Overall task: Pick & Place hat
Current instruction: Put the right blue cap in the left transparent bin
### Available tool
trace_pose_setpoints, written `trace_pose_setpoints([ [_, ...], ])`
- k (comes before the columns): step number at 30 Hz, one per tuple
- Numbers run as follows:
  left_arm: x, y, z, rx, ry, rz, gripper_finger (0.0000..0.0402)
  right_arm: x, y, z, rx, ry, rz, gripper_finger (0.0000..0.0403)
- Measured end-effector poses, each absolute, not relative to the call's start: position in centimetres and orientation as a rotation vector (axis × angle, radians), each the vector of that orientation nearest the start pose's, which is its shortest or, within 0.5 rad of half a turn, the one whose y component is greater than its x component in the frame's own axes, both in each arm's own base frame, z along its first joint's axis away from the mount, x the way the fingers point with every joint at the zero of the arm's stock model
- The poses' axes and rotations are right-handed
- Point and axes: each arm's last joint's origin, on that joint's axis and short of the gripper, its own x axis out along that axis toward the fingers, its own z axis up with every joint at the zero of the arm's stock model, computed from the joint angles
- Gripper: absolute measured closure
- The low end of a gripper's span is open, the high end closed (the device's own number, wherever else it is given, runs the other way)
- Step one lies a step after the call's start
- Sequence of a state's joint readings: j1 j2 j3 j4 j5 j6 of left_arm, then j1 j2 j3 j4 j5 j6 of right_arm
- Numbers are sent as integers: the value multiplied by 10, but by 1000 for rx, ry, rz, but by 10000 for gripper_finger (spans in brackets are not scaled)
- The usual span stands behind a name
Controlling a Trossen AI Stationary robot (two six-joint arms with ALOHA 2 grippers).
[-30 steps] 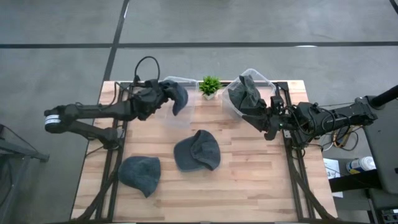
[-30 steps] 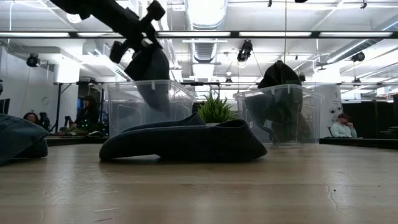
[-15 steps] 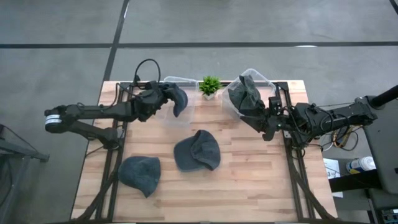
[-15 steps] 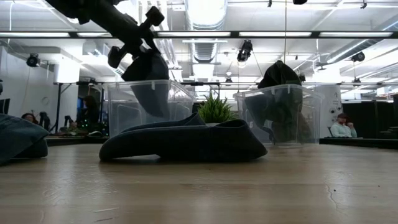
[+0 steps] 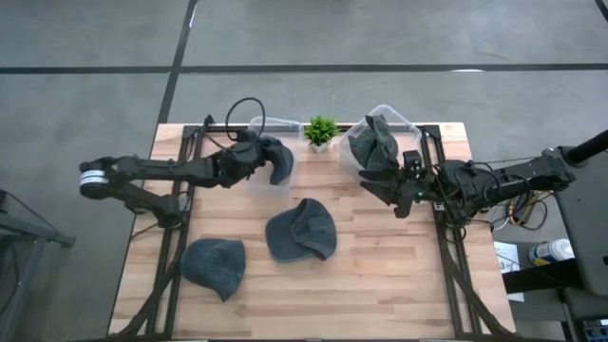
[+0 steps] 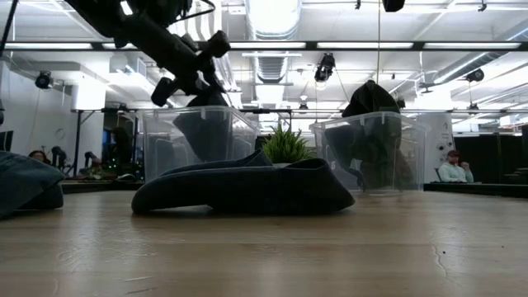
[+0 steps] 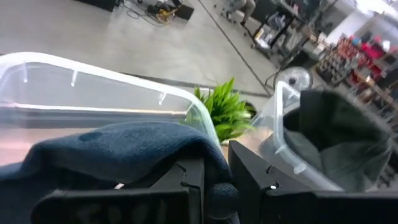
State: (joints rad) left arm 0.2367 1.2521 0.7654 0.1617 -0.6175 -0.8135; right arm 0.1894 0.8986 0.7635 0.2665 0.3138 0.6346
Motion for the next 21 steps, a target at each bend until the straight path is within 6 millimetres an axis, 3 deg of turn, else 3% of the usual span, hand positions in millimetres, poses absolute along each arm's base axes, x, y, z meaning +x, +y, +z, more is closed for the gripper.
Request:
trace_pose_setpoints([
  [10,258,77,255,-620,116,851,355,199,29,349,668,-164,-78,177],
  [15,254,75,246,-583,224,893,355,199,29,349,668,-163,-78,177],
  [21,252,76,246,-550,238,919,350,199,29,349,667,-162,-77,177],
])
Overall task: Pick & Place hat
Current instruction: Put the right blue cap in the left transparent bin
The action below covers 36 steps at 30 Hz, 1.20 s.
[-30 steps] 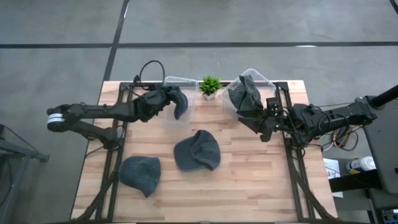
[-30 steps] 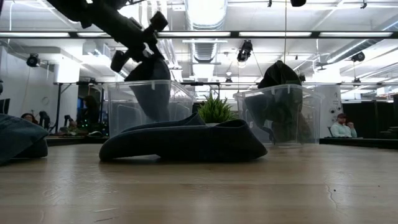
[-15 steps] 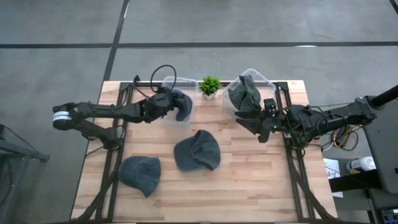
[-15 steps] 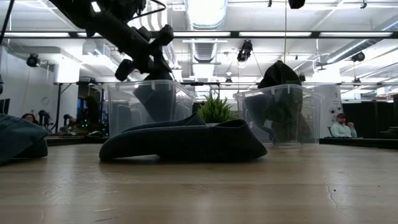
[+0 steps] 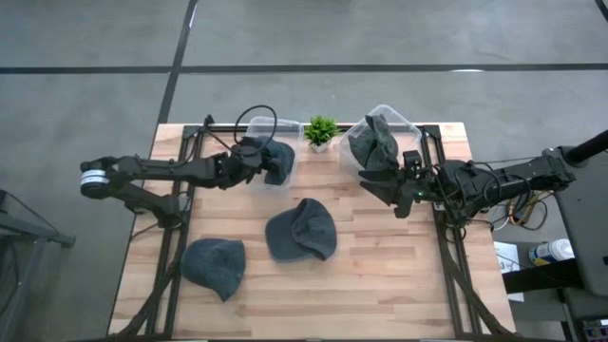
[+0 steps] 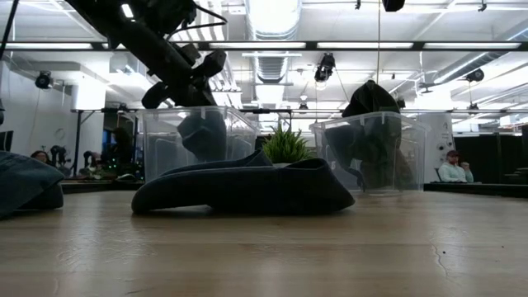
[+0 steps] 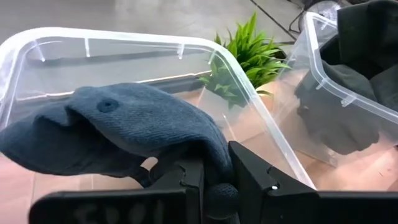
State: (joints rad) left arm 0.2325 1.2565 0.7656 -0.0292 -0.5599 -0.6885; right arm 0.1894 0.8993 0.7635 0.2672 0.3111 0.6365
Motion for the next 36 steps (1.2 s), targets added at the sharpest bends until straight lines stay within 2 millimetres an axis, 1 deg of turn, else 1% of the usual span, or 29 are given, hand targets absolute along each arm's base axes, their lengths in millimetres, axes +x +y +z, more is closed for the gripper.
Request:
trace_pose_setpoints([
  [7,253,74,246,-589,246,872,344,199,29,349,667,-161,-77,177],
  [11,252,73,249,-611,239,858,331,199,29,349,667,-161,-77,177],
  [17,243,72,260,-568,266,854,295,199,29,349,667,-161,-78,177],
  [23,233,69,275,-571,305,829,246,199,29,349,667,-160,-78,177],
  [25,230,68,281,-580,297,828,229,199,29,349,667,-160,-76,177],
  [28,225,66,297,-621,250,784,208,200,30,348,685,-138,-36,177],
  [31,219,64,317,-646,192,732,199,200,32,340,730,-52,-18,177],
  [36,210,59,347,-645,131,615,197,204,36,323,799,128,-12,177],
])
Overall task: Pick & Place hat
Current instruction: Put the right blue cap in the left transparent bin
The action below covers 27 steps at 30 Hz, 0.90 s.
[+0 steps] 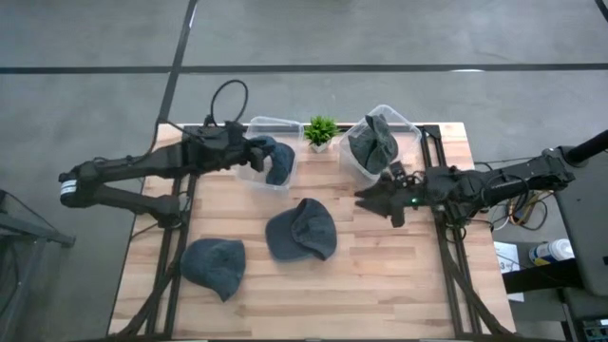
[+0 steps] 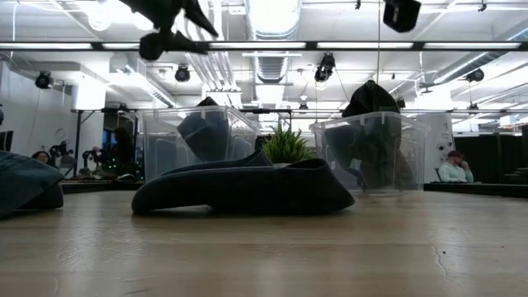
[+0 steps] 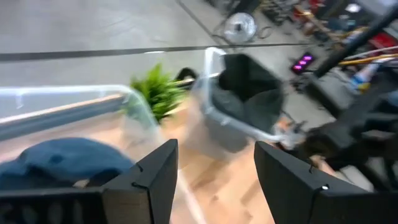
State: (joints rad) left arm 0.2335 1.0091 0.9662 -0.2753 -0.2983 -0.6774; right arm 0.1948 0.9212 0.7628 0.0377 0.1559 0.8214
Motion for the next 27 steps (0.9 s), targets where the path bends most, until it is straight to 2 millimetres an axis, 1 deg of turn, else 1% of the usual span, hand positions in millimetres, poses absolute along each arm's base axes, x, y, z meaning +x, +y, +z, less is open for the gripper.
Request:
trace_pose_setpoints([
  [3,204,55,360,-640,112,567,197,212,43,311,840,242,38,177],
  [6,200,52,368,-635,105,549,197,221,53,295,905,376,60,177],
  [9,197,50,371,-634,107,541,197,228,63,276,976,513,3,177],
  [13,196,48,368,-634,137,542,197,241,70,249,1102,649,-119,177],
  [18,196,47,366,-648,161,537,197,260,76,214,1263,742,-300,177],
  [20,196,47,365,-649,165,530,197,267,77,198,1302,769,-380,175],
  [23,196,46,366,-651,172,507,197,279,80,178,1316,760,-444,166],
  [27,196,45,365,-647,187,471,197,293,81,157,1334,695,-494,145],
])
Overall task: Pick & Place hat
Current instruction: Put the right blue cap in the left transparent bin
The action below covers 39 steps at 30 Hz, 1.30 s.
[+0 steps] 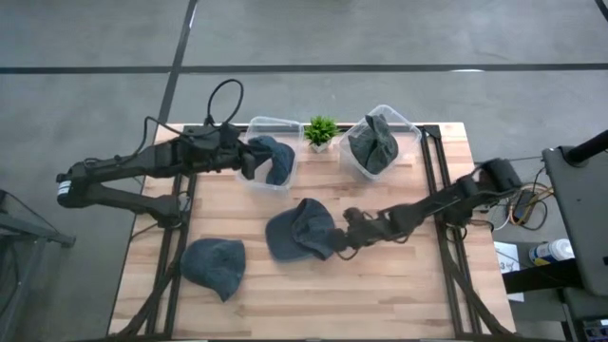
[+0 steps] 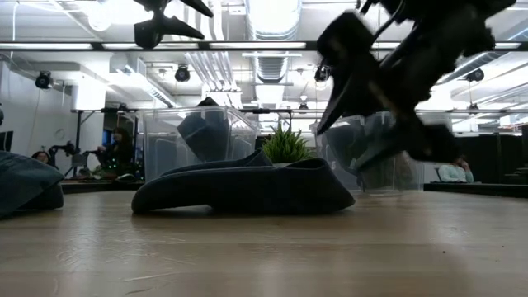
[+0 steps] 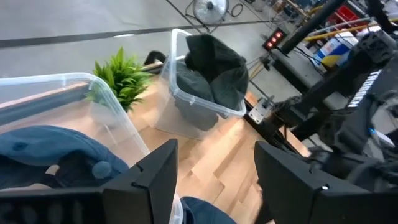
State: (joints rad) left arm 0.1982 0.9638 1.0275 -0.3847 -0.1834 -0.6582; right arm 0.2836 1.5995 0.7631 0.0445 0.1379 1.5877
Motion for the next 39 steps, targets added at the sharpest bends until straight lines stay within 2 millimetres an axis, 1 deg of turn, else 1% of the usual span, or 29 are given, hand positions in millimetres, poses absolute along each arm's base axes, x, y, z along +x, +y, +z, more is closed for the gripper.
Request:
trace_pose_setpoints([
  [4,197,44,365,-652,200,435,197,300,82,136,1338,696,-547,120],
  [7,197,43,365,-655,206,419,197,301,83,127,1336,714,-571,103],
  [11,197,43,365,-654,211,404,197,301,83,124,1334,712,-584,87],
  [15,197,43,365,-654,212,402,197,302,82,123,1319,678,-610,81],
  [18,197,43,365,-654,213,402,197,302,81,122,1289,661,-625,84],
  [21,197,43,365,-654,213,403,197,302,81,121,1261,656,-635,96],
  [25,197,43,365,-656,212,402,197,302,80,116,1243,660,-648,128],
  [29,197,43,365,-659,211,403,197,303,81,111,1230,678,-655,184],
  [32,197,43,365,-659,210,402,197,303,81,109,1228,692,-650,238],
  [38,197,43,366,-662,202,401,197,301,81,108,1183,716,-633,368],
  [39,198,43,366,-662,197,399,197,301,81,109,1174,720,-628,380],
])
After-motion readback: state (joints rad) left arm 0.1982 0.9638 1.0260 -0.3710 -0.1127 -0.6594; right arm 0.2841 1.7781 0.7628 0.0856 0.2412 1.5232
